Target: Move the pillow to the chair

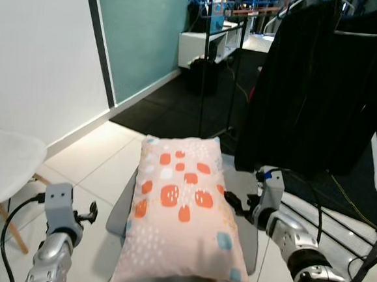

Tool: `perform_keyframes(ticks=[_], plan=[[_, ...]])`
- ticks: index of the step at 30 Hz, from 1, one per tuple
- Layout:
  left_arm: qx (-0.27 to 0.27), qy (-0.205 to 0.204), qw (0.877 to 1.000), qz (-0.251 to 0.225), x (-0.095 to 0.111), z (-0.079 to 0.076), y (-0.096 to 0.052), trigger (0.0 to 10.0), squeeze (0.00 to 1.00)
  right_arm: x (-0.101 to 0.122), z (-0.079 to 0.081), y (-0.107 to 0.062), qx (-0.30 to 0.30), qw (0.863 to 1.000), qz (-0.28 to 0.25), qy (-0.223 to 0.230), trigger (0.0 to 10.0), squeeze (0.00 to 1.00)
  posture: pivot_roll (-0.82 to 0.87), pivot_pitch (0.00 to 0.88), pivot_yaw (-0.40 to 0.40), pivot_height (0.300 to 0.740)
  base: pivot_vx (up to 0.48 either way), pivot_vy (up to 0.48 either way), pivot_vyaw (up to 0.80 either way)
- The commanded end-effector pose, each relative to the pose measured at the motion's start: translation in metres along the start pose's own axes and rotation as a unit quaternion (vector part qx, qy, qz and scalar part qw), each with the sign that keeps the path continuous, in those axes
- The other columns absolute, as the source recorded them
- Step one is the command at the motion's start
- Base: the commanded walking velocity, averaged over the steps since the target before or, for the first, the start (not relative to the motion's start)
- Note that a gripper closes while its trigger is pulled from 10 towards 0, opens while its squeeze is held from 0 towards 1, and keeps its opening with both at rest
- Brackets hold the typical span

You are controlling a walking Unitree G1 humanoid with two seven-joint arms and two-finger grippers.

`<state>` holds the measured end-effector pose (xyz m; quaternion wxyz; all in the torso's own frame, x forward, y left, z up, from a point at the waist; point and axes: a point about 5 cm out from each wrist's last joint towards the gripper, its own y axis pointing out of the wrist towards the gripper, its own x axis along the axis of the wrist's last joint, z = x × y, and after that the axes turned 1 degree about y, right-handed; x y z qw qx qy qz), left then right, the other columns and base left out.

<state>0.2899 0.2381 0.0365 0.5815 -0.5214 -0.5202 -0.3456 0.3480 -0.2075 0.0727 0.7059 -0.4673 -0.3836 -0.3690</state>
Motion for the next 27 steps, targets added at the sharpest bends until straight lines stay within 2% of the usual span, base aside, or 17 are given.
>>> perform_keyframes(ticks=[1, 2, 4, 7, 12, 16, 18, 20, 22, 23, 27], plan=[[-0.003, -0.015, 1.000, 0.000, 0.003, 0.001, 0.001, 10.0, 0.00, 0.007, 0.001, 0.001, 0.007, 1.000, -0.013, 0.014, 10.0, 0.00, -0.16, 0.033, 0.027, 0.620, 0.000, 0.000, 0.00], [-0.013, -0.041, 0.999, -0.006, 0.007, -0.001, 0.003, 10.0, 0.00, 0.013, 0.002, 0.001, 0.013, 0.999, -0.027, 0.025, 10.0, 0.00, -0.17, 0.040, 0.026, 0.610, 0.000, 0.000, 0.00], [-0.013, -0.041, 0.999, -0.006, 0.007, -0.001, 0.003, 10.0, 0.00, 0.013, 0.002, 0.001, 0.013, 0.999, -0.027, 0.025, 10.0, 0.00, -0.17, 0.040, 0.026, 0.610, 0.000, 0.000, 0.00], [-0.025, -0.083, 0.996, -0.022, 0.018, -0.004, 0.005, 10.0, 0.00, 0.025, 0.004, 0.002, 0.028, 0.997, -0.055, 0.049, 10.0, 0.00, -0.17, 0.055, 0.035, 0.595, 0.000, 0.000, 0.00], [-0.037, -0.121, 0.991, -0.048, 0.036, -0.007, 0.008, 10.0, 0.00, 0.036, 0.008, 0.003, 0.046, 0.993, -0.080, 0.074, 10.0, 0.00, -0.17, 0.072, 0.041, 0.575, 0.000, 0.000, 0.00], [-0.047, -0.168, 0.981, -0.080, 0.058, -0.006, 0.011, 10.0, 0.00, 0.043, 0.010, 0.005, 0.043, 0.992, -0.089, 0.080, 10.0, 0.00, -0.16, 0.097, 0.046, 0.555, 0.000, 0.000, 0.00], [-0.049, -0.178, 0.979, -0.085, 0.062, -0.006, 0.012, 10.0, 0.00, 0.044, 0.010, 0.005, 0.042, 0.992, -0.090, 0.081, 10.0, 0.00, -0.16, 0.100, 0.047, 0.550, 0.000, 0.000, 0.00], [-0.064, -0.206, 0.971, -0.102, 0.076, -0.008, 0.012, 10.0, 0.00, 0.049, 0.008, 0.004, 0.036, 0.990, -0.099, 0.094, 10.0, 0.00, -0.15, 0.123, 0.051, 0.540, 0.000, 0.000, 0.00], [-0.072, -0.213, 0.968, -0.109, 0.082, -0.010, 0.012, 10.0, 0.00, 0.051, 0.007, 0.004, 0.031, 0.989, -0.102, 0.098, 10.0, 0.00, -0.15, 0.123, 0.051, 0.535, 0.000, 0.000, 0.00], [-0.081, -0.226, 0.963, -0.120, 0.096, -0.012, 0.014, 10.0, 0.00, 0.055, 0.005, 0.004, 0.020, 0.988, -0.108, 0.113, 10.0, 0.00, -0.15, 0.153, 0.056, 0.525, 0.000, 0.000, 0.00], [-0.074, -0.233, 0.962, -0.123, 0.104, -0.011, 0.017, 10.0, 0.00, 0.056, 0.005, 0.005, 0.015, 0.987, -0.106, 0.118, 10.0, 0.00, -0.14, 0.174, 0.057, 0.515, 0.000, 0.000, 0.00]])
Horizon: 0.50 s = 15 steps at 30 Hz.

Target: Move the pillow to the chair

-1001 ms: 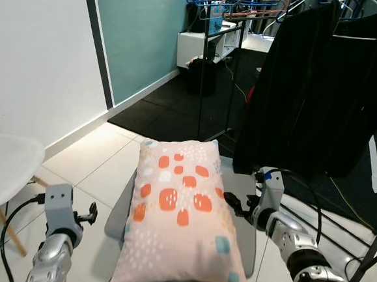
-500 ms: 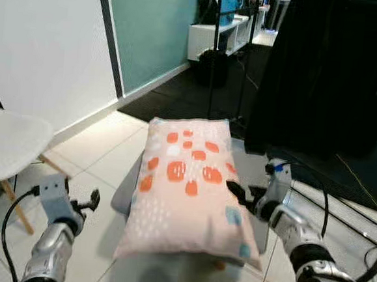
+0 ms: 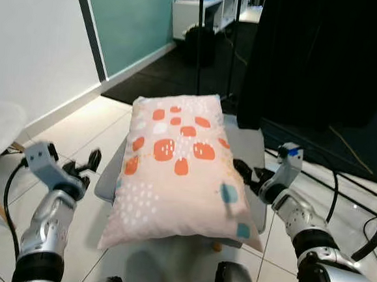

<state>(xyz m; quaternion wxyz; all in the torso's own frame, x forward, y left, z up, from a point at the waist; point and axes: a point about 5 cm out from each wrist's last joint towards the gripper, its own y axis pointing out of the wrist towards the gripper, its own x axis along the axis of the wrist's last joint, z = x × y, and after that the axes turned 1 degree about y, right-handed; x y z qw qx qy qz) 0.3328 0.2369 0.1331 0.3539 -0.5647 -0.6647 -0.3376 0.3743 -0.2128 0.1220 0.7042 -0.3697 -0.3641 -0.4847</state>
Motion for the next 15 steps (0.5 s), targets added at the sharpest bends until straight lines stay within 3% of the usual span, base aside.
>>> perform_keyframes(ticks=[1, 4, 15], plan=[[0.021, -0.013, 1.000, -0.002, 0.007, 0.008, 0.002, 10.0, 0.00, 0.000, 0.003, 0.003, -0.005, 1.000, 0.005, 0.015, 10.0, 0.00, -0.14, 0.174, 0.057, 0.510, 0.000, 0.000, 0.00], [0.050, -0.024, 0.998, -0.009, 0.013, 0.015, 0.005, 10.0, 0.00, 0.002, 0.004, 0.005, -0.011, 0.999, 0.006, 0.030, 10.0, 0.00, -0.13, 0.209, 0.060, 0.495, 0.000, 0.000, 0.00], [0.080, -0.031, 0.996, 0.000, 0.021, 0.025, 0.008, 10.0, 0.00, 0.014, 0.004, 0.008, -0.044, 0.998, 0.009, 0.035, 10.0, 0.00, -0.12, 0.318, 0.067, 0.470, 0.000, 0.000, 0.00]])
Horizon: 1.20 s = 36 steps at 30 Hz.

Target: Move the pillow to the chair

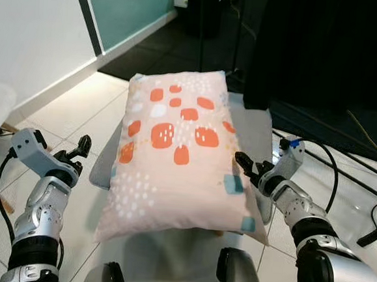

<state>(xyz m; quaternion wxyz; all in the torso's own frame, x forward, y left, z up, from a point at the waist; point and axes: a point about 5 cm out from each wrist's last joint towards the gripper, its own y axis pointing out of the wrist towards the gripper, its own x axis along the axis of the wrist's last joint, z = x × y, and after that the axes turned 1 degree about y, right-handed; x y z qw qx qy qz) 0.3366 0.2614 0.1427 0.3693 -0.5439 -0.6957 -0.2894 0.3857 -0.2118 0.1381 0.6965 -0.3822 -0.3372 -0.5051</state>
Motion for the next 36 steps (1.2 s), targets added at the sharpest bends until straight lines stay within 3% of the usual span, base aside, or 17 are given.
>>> perform_keyframes(ticks=[1, 5, 9, 17, 21, 27, 36], plan=[[0.022, -0.009, 1.000, 0.009, 0.001, 0.009, 0.001, 10.0, 0.00, -0.002, -0.003, 0.000, -0.012, 1.000, 0.012, 0.016, 10.0, 0.00, -0.12, 0.318, 0.067, 0.470, 0.000, 0.000, 0.00], [0.026, -0.015, 0.999, 0.022, -0.002, 0.009, 0.005, 10.0, 0.00, -0.001, 0.001, 0.002, -0.007, 0.999, 0.026, 0.017, 10.0, 0.00, -0.12, 0.341, 0.063, 0.470, 0.000, 0.000, 0.00], [0.012, -0.057, 0.998, 0.039, -0.008, 0.001, 0.010, 10.0, 0.00, 0.000, 0.002, 0.003, -0.024, 0.999, 0.035, 0.008, 10.0, 0.00, -0.12, 0.378, 0.056, 0.470, 0.000, 0.000, 0.00], [-0.040, -0.124, 0.989, 0.067, -0.019, -0.021, 0.016, 10.0, 0.00, 0.003, 0.014, 0.007, 0.008, 0.996, 0.034, 0.082, 10.0, 0.00, -0.13, 0.408, 0.041, 0.470, 0.000, 0.000, 0.00], [-0.077, -0.194, 0.976, 0.067, -0.022, -0.041, 0.025, 10.0, 0.00, -0.008, 0.038, 0.012, 0.078, 0.986, 0.084, 0.122, 10.0, 0.00, -0.14, 0.408, 0.039, 0.470, 0.000, 0.000, 0.00], [-0.089, -0.212, 0.970, 0.076, -0.025, -0.057, 0.031, 10.0, 0.00, -0.016, 0.057, 0.015, 0.122, 0.978, 0.129, 0.111, 10.0, 0.00, -0.16, 0.403, 0.052, 0.470, 0.000, 0.000, 0.00], [-0.105, -0.218, 0.965, 0.104, -0.033, -0.068, 0.033, 10.0, 0.00, -0.020, 0.065, 0.016, 0.131, 0.975, 0.148, 0.103, 10.0, 0.00, -0.16, 0.408, 0.063, 0.470, 0.000, 0.000, 0.00]])
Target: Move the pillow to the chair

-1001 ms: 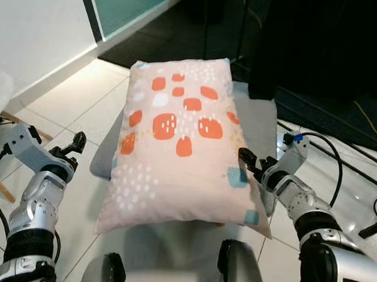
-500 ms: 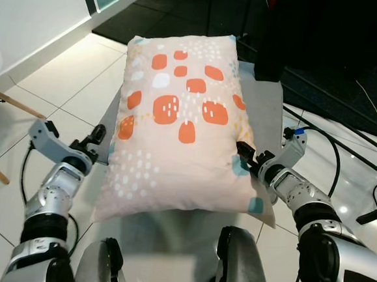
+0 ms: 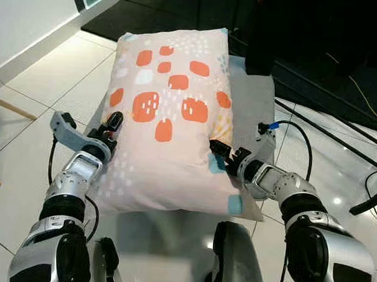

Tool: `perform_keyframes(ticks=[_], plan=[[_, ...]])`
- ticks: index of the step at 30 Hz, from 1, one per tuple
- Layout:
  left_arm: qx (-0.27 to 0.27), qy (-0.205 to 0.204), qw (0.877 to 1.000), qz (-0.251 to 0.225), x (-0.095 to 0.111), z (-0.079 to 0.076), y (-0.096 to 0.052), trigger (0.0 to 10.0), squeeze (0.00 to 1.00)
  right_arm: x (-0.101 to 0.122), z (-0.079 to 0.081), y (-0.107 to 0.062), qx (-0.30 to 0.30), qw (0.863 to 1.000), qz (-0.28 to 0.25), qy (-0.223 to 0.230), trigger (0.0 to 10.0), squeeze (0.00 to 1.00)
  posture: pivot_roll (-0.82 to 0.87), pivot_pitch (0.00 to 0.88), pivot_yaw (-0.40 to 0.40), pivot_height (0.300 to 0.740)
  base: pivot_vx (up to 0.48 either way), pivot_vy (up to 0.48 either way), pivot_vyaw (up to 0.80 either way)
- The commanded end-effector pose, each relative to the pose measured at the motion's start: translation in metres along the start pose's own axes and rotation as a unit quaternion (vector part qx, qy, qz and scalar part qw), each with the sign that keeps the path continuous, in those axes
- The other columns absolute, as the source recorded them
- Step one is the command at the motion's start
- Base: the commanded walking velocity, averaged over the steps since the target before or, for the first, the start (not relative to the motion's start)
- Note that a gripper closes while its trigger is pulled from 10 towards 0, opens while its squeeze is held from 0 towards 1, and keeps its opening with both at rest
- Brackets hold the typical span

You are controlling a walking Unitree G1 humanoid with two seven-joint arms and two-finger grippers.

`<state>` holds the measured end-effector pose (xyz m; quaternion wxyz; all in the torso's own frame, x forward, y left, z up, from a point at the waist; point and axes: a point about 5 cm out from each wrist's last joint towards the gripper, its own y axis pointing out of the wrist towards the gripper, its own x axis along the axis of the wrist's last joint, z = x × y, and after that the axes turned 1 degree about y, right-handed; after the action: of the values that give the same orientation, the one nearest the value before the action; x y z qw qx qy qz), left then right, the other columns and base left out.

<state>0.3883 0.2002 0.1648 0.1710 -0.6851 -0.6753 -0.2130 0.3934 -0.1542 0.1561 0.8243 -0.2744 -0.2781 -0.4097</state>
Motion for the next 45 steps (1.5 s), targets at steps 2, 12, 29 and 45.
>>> perform_keyframes(ticks=[2, 12, 29, 45], plan=[[0.016, -0.022, 0.999, 0.034, -0.012, 0.011, -0.003, 10.0, 0.00, -0.012, 0.001, 0.004, -0.006, 1.000, 0.030, 0.000, 10.0, 0.00, -0.16, 0.408, 0.064, 0.470, 0.000, 0.000, 0.00], [0.100, 0.138, 0.985, -0.011, 0.018, 0.037, -0.012, 10.0, 0.00, -0.008, -0.001, 0.001, -0.010, 0.999, 0.032, -0.006, 10.0, 0.00, -0.17, 0.419, 0.062, 0.470, 0.000, 0.000, 0.00], [0.009, -0.065, 0.996, 0.066, -0.026, 0.032, -0.013, 10.0, 0.00, 0.001, 0.015, 0.005, 0.021, 0.999, 0.036, -0.025, 10.0, 0.00, -0.18, 0.436, 0.038, 0.470, 0.000, 0.000, 0.00], [-0.030, -0.062, 0.993, 0.095, -0.036, 0.019, -0.008, 0.0, 0.00, -0.005, 0.021, 0.006, 0.058, 0.997, 0.046, -0.023, 0.0, 0.00, -0.19, 0.441, 0.038, 0.470, 0.000, 0.000, 0.00]])
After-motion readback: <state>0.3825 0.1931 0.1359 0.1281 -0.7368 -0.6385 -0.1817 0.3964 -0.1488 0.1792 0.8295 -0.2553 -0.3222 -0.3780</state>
